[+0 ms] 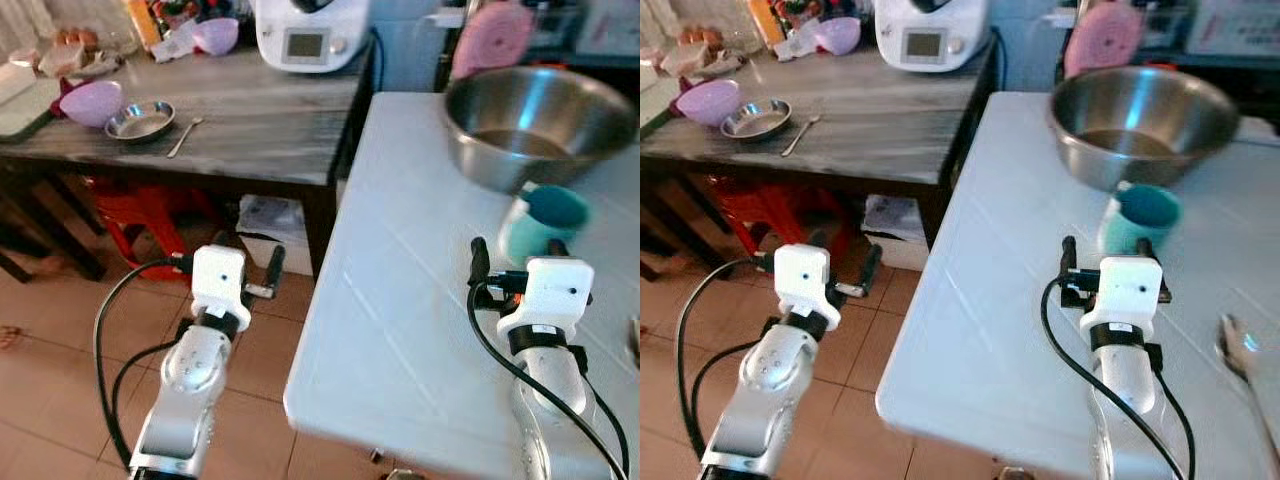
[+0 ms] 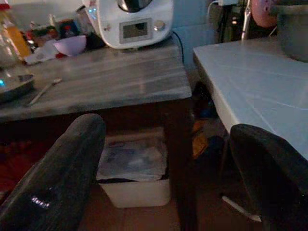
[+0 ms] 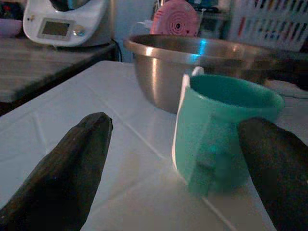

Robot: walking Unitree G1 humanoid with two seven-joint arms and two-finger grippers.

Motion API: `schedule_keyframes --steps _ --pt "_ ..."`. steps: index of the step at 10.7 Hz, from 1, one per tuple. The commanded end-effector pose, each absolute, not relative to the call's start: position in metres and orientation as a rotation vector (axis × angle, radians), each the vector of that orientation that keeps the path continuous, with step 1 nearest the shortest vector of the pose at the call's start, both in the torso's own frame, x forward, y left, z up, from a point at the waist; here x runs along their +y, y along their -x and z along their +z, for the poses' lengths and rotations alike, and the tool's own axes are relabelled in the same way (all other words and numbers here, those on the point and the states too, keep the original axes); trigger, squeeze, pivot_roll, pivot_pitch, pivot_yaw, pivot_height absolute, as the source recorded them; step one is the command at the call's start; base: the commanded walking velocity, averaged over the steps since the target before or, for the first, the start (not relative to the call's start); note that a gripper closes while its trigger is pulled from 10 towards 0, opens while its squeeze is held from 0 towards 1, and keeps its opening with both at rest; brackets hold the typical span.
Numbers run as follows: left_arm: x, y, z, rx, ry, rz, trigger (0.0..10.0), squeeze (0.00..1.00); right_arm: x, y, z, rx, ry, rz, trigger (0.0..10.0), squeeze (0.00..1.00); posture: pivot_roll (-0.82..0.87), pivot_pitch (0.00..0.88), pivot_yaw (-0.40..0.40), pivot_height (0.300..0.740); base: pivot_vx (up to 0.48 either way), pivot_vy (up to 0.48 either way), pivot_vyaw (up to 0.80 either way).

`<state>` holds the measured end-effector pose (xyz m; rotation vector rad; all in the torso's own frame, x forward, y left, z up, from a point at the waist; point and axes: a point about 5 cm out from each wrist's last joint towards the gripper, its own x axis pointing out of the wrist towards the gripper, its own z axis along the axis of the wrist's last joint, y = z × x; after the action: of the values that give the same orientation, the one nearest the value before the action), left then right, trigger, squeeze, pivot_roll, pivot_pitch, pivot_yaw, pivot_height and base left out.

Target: Setting the table

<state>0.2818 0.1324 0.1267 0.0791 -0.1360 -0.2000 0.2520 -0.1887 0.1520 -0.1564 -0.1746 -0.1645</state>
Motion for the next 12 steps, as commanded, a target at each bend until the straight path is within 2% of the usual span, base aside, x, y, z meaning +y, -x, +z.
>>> schedule_keyframes --steps 1,12 --pt "0.1391 -0.2804 0.1237 -0.121 -0.084 -0.185 10.0 0.00 -0.1825 -0.2508 0.1500 -0.170 0.145 -0.151 10.0 0.00 -0.15 0.121 0.115 0.740 0.000 0.000 0.00" --pt "0.1383 -0.2802 0.1211 -0.095 -0.103 -0.180 10.0 0.00 -0.1807 -0.2513 0.1445 -0.149 0.128 -0.152 10.0 0.00 -0.15 0.135 0.119 0.740 0.000 0.023 0.00"
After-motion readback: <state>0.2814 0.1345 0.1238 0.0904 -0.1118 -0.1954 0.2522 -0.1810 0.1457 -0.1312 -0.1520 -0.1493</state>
